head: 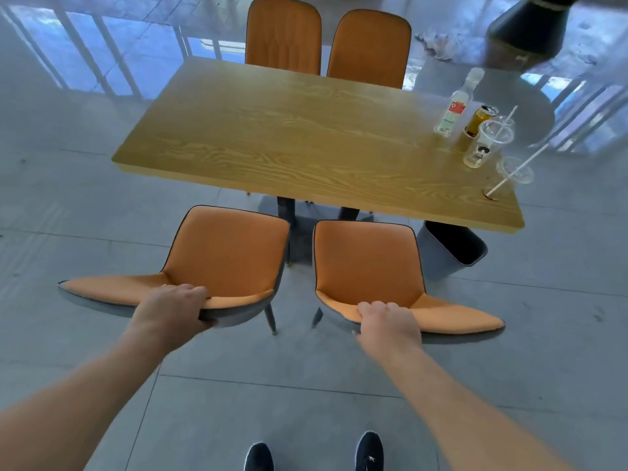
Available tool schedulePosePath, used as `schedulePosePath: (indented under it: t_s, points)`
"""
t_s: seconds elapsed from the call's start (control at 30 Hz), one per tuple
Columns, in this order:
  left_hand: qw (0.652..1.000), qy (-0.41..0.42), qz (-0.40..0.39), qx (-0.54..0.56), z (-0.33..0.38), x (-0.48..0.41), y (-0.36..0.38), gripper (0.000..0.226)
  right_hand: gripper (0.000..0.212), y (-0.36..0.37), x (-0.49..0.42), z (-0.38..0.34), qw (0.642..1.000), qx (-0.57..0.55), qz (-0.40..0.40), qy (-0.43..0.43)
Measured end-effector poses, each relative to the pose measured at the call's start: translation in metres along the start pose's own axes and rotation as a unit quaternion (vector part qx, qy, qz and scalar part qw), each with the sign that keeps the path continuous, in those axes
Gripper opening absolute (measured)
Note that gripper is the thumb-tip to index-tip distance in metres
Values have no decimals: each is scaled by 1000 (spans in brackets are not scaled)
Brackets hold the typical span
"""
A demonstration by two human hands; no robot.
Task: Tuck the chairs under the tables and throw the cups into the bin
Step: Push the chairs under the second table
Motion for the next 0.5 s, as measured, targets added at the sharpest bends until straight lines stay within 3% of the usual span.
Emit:
schedulePosePath:
  t_s: [0.17,0.37,0.5]
  points:
    - [989,87,107,46,0,-3,7,37,22,8,-3,-6,1000,14,4,-9]
    - [974,180,121,72,9,-4,4,34,3,3,-6,-18,999,-19,14,-48]
    - [963,225,135,62,36,3,-2,36,5,-5,-17,-67,991,-57,36,-114]
Point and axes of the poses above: each hand's wrist, its own x-axis away from the middle knuckle, its own y-axis out of the palm, z = x × y, the point moved 7 cm from there along -x, towards the middle knuckle, and after that the axes turned 14 degrees about -y, right-handed, at the moved point
